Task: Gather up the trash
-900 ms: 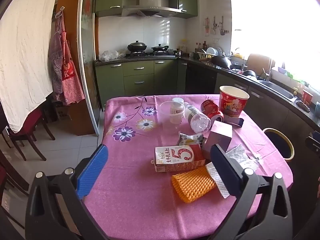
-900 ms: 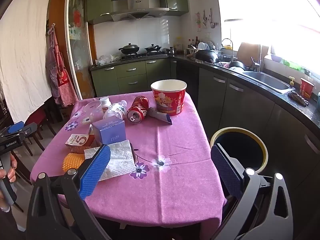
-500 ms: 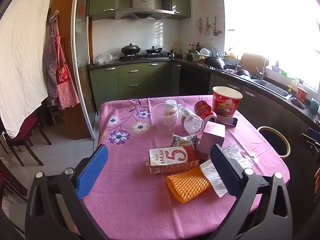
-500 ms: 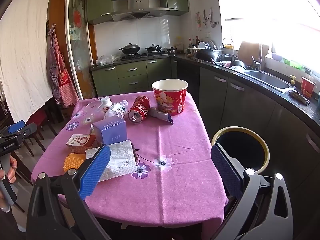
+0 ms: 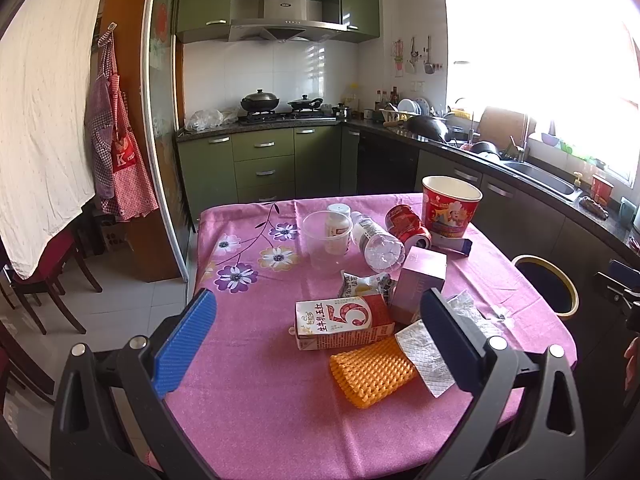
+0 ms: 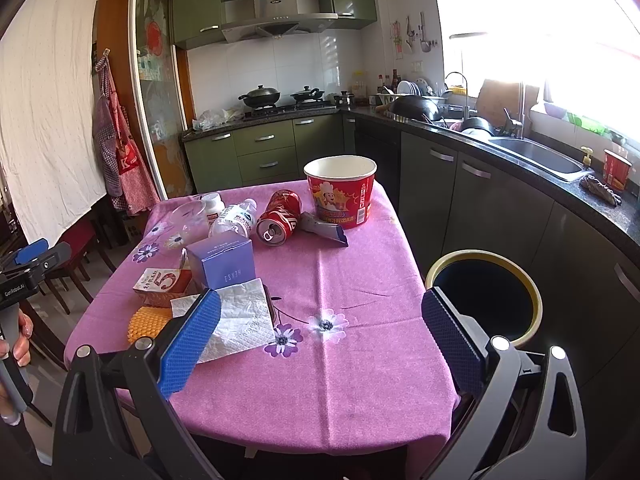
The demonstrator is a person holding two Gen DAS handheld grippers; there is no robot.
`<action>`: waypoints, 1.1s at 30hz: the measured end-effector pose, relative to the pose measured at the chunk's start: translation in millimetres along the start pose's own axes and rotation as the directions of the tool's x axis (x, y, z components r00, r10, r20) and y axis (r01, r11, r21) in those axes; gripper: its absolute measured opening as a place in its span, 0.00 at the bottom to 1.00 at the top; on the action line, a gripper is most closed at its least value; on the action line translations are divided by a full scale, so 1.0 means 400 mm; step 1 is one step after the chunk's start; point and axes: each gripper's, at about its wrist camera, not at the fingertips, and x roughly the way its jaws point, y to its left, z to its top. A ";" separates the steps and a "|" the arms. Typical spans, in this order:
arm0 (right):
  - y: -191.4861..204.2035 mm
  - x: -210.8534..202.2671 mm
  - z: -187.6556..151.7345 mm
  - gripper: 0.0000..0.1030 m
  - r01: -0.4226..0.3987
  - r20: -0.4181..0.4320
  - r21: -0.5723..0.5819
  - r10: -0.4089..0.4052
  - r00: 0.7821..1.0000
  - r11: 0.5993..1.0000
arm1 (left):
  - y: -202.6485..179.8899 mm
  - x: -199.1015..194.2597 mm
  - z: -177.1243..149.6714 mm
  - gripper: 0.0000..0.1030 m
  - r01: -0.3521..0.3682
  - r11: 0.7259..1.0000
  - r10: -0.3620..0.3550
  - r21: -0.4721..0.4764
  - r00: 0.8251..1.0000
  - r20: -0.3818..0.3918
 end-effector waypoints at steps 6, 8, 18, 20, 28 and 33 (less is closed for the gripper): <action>0.000 0.000 0.000 0.96 0.000 -0.001 0.001 0.000 1.000 1.000 | -0.003 0.000 0.000 0.94 -0.001 1.000 0.001 0.002 1.000 -0.002; 0.002 0.002 -0.002 0.96 -0.001 -0.002 0.001 0.001 1.000 1.000 | -0.002 0.000 0.000 0.94 0.001 1.000 -0.001 0.002 1.000 -0.002; 0.003 0.004 -0.004 0.96 -0.001 -0.005 0.004 0.001 1.000 1.000 | -0.005 0.008 -0.001 0.94 0.003 1.000 -0.003 0.004 1.000 -0.009; 0.005 0.006 -0.004 0.96 -0.002 -0.007 0.005 0.002 1.000 1.000 | -0.006 0.009 -0.001 0.94 0.005 1.000 -0.005 0.003 1.000 -0.011; 0.006 0.008 -0.006 0.96 -0.003 -0.010 0.007 0.003 1.000 1.000 | -0.014 0.010 -0.006 0.94 0.010 1.000 -0.010 0.011 1.000 -0.016; 0.005 0.009 -0.005 0.96 -0.003 -0.011 0.007 0.003 1.000 1.000 | -0.016 0.010 -0.006 0.94 0.011 1.000 -0.011 0.012 1.000 -0.016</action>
